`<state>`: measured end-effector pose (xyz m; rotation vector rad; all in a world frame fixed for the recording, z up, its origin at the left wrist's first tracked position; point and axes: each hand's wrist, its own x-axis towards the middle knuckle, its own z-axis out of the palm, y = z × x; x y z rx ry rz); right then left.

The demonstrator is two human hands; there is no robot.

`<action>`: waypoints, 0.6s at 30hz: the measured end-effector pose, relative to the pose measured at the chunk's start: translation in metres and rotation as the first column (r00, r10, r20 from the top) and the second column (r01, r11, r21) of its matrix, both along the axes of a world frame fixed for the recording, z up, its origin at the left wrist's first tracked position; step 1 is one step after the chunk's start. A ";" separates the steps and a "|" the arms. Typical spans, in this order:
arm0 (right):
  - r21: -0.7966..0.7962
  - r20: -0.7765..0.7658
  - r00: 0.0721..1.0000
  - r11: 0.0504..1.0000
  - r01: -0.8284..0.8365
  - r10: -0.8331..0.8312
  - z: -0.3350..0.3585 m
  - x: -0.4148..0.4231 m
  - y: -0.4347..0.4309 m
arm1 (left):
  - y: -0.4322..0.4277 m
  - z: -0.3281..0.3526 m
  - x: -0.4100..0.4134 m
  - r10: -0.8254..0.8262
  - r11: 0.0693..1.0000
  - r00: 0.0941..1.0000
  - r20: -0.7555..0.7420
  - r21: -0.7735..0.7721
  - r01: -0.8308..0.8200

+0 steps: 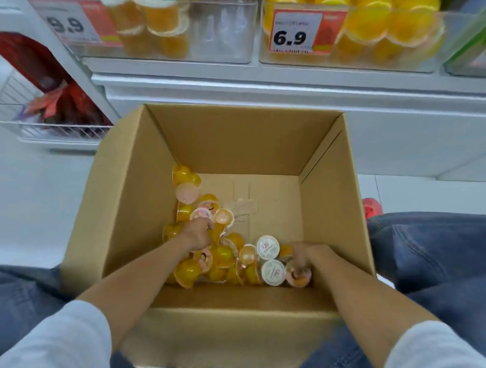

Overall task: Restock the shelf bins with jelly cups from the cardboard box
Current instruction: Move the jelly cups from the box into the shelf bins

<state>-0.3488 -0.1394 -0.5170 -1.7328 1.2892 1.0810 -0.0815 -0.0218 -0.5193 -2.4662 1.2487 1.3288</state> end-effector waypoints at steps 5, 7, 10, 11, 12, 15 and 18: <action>-0.015 -0.002 0.998 0.998 -0.062 0.062 -0.023 -0.003 0.010 | 0.005 -0.020 -0.003 -0.056 0.994 0.998 0.012 0.092 0.054; -0.071 -0.005 1.000 0.997 -0.026 0.026 -0.025 -0.002 0.007 | 0.008 -0.022 -0.001 -0.042 0.990 0.999 -0.005 0.131 0.042; -0.076 -0.055 0.998 0.997 -0.029 0.025 -0.021 0.003 -0.003 | 0.013 -0.027 0.005 0.019 0.987 0.997 -0.080 0.162 -0.006; -0.076 -0.063 0.998 0.997 -0.029 0.025 -0.020 0.004 -0.006 | 0.015 -0.028 0.007 0.009 0.982 0.993 -0.114 0.187 0.013; -0.095 -0.090 0.996 0.995 -0.034 0.025 -0.019 0.006 -0.008 | 0.018 -0.028 0.007 -0.017 0.973 0.989 -0.147 0.226 0.051; -0.185 -0.086 0.996 0.982 -0.022 0.006 -0.017 0.011 -0.012 | 0.025 -0.029 0.004 -0.101 0.957 0.980 -0.169 0.253 0.142; -0.148 -0.079 0.995 0.988 0.044 -0.056 -0.005 0.021 -0.027 | 0.024 -0.039 0.007 -0.053 0.976 0.992 -0.112 0.203 0.076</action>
